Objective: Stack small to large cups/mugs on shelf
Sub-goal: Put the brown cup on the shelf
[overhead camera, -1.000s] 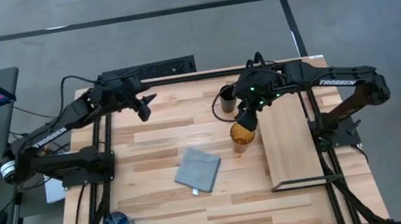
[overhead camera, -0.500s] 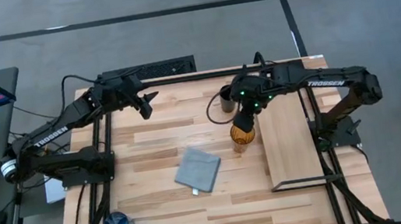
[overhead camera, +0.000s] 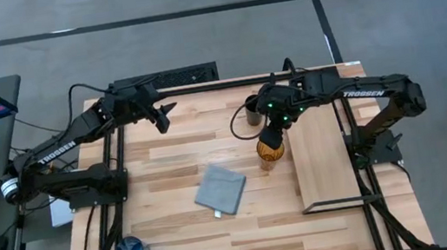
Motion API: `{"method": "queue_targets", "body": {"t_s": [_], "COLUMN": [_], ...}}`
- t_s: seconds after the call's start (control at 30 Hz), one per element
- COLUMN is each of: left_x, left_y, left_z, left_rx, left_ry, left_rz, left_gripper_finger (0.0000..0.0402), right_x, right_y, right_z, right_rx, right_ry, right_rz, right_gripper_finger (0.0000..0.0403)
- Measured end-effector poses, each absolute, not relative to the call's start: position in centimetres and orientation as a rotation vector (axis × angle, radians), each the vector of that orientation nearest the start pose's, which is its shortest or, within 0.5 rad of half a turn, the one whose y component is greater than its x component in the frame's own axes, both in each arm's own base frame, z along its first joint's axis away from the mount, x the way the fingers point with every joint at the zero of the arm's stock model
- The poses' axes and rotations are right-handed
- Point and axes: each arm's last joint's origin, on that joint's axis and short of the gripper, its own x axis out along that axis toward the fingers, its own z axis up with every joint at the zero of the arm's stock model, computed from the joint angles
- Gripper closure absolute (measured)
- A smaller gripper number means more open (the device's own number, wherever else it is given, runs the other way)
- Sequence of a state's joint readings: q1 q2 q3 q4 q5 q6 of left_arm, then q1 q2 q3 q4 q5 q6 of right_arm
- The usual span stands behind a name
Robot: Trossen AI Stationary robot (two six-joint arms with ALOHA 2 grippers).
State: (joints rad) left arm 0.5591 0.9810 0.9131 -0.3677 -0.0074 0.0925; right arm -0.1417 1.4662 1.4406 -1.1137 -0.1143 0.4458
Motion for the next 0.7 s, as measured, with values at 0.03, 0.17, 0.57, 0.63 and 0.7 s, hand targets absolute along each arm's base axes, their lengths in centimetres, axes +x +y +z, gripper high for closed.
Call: {"method": "queue_targets", "body": {"t_s": [0.03,0.17,0.57,0.63,0.7], "left_x": [17.74,17.74,17.74,17.73,17.73], "left_y": [11.12,11.12,11.12,11.12,11.12], "left_z": [32.53,32.53,32.53,32.53,32.53], "left_rx": [-0.031,-0.031,-0.031,-0.031,-0.031], "left_ry": [0.450,0.450,0.450,0.450,0.450], "left_rz": [0.537,0.537,0.537,0.537,0.537], "left_gripper_finger": [0.0223,0.0223,0.0223,0.0223,0.0223], "right_x": [27.69,27.69,27.70,27.70,27.65], "right_y": [-3.62,-3.62,-3.51,-3.51,-3.50], "right_z": [33.21,33.21,33.21,33.21,33.19], "right_rx": [0.542,0.542,0.563,0.558,0.558], "right_ry": [1.111,1.111,1.110,1.110,1.116], "right_rz": [-0.277,-0.278,-0.292,-0.289,-0.290], "right_gripper_finger": [0.0164,0.0164,0.0164,0.0164,0.0164]}}
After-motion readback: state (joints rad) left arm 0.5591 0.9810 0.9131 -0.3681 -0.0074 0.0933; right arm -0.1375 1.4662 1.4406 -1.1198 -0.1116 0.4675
